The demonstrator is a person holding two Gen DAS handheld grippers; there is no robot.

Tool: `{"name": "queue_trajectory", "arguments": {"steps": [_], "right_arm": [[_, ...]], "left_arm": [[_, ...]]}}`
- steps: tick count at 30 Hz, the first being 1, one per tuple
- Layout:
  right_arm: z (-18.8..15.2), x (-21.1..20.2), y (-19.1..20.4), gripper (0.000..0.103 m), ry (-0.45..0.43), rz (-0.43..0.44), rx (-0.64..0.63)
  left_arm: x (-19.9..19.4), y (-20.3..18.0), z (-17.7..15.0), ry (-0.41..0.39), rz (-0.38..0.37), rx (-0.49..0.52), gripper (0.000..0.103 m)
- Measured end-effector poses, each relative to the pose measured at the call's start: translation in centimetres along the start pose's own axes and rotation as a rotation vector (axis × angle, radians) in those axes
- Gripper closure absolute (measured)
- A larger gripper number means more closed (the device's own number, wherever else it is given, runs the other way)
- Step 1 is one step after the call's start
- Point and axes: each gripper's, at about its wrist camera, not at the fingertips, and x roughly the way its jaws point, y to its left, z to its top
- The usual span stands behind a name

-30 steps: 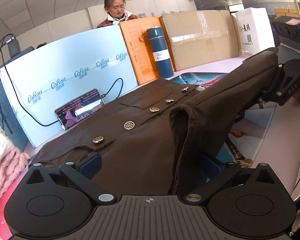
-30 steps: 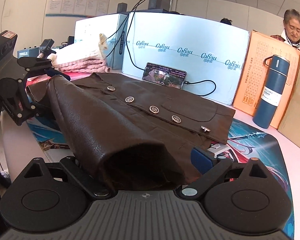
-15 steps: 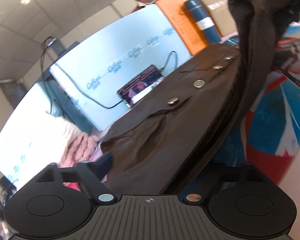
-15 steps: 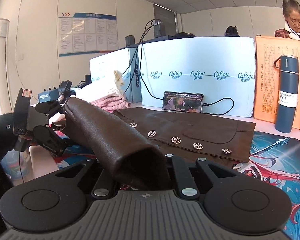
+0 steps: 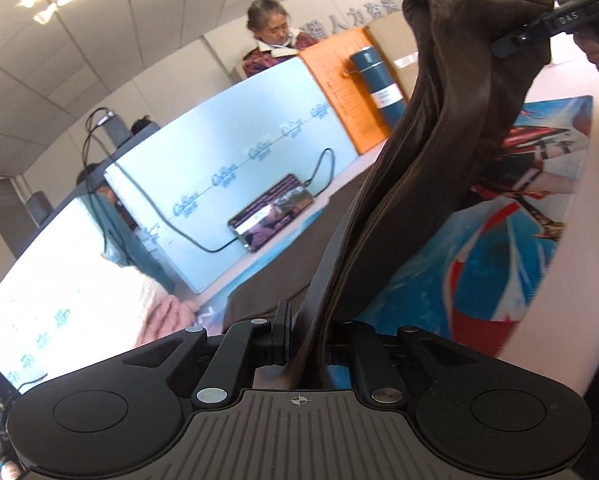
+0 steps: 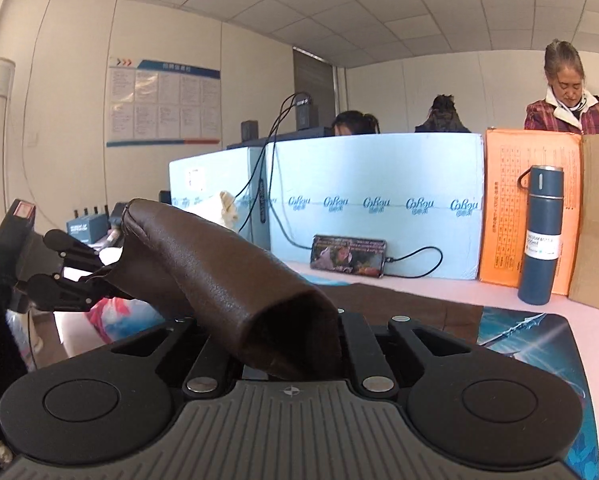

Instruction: Fold clothes

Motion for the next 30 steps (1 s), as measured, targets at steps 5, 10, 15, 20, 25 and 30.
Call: {"name": "queue_trajectory", "arguments": {"steps": [5,10,15,20,25,30], "right_arm": [[0.5,1.3,-1.1,0.095,-0.036,-0.014,0.024],[1.9,3.7,-2.2,0.095,-0.058,-0.054,0.033],[2.6,7.6,-3.9,0.095,-0.061,-0.115,0.092],[2.5,11.5,-5.6,0.095,-0.015,-0.18,0.13],[2.4,15.0,-7.9,0.094,0.052,-0.219,0.206],[2.1,18.3,-10.6,0.094,0.156,-0.228,0.303]], "left_arm": [[0.7,2.6,-0.7,-0.027,0.056,-0.085,0.085],[1.6,5.9,-0.4,-0.133,0.029,-0.212,0.085],[5.0,7.1,0.0,-0.113,0.048,-0.296,0.085],[8.3,8.9,0.2,-0.075,0.024,-0.439,0.085],[12.6,11.1,0.7,0.022,-0.028,-0.619,0.085],[15.5,12.3,1.1,0.076,-0.034,-0.673,0.083]]}}
